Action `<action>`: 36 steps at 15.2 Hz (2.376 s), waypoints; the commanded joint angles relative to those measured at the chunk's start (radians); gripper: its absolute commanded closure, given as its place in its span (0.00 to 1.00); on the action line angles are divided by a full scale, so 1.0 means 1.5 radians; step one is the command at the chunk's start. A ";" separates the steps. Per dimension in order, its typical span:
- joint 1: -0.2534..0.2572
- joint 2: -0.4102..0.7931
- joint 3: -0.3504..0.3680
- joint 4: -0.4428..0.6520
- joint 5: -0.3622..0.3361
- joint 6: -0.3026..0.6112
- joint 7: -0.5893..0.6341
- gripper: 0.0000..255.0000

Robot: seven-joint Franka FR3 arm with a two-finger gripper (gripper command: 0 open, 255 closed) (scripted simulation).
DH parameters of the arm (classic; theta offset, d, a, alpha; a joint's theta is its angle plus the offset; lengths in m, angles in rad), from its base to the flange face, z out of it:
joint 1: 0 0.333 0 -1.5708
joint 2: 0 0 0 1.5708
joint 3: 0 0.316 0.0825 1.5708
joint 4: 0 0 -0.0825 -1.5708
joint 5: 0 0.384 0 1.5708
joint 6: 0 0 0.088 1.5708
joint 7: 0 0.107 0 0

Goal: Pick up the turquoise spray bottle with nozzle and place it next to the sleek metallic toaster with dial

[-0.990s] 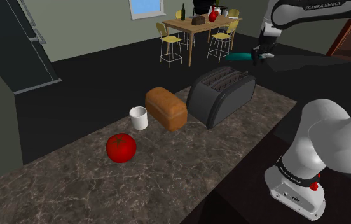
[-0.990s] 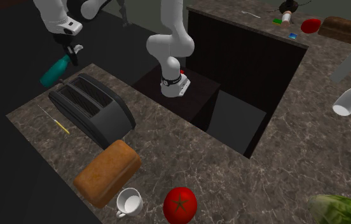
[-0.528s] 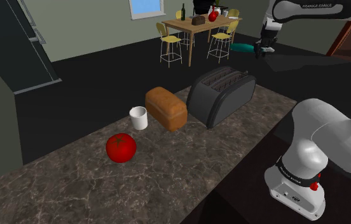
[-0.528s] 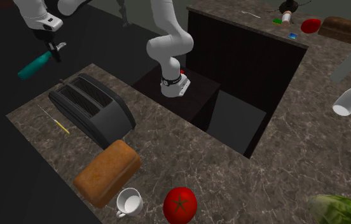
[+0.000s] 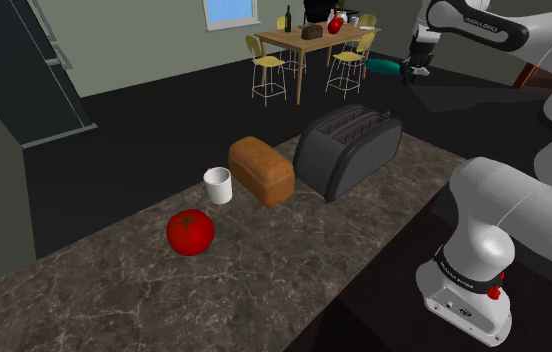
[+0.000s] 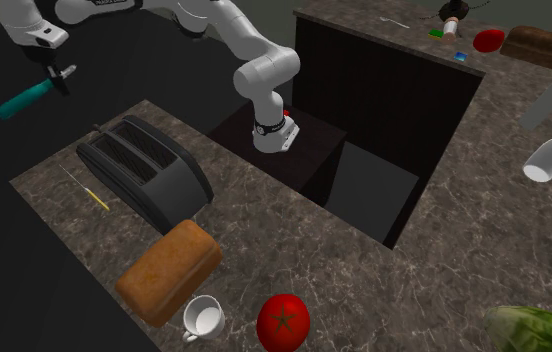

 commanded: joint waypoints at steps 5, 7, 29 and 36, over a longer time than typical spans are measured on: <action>-0.009 -0.023 -0.023 -0.029 -0.022 0.026 0.008 1.00; -0.013 -0.030 -0.030 -0.041 -0.029 0.035 0.013 1.00; -0.038 -0.107 -0.123 -0.133 -0.114 0.137 0.052 1.00; -0.039 -0.131 -0.158 -0.147 -0.144 0.168 0.062 1.00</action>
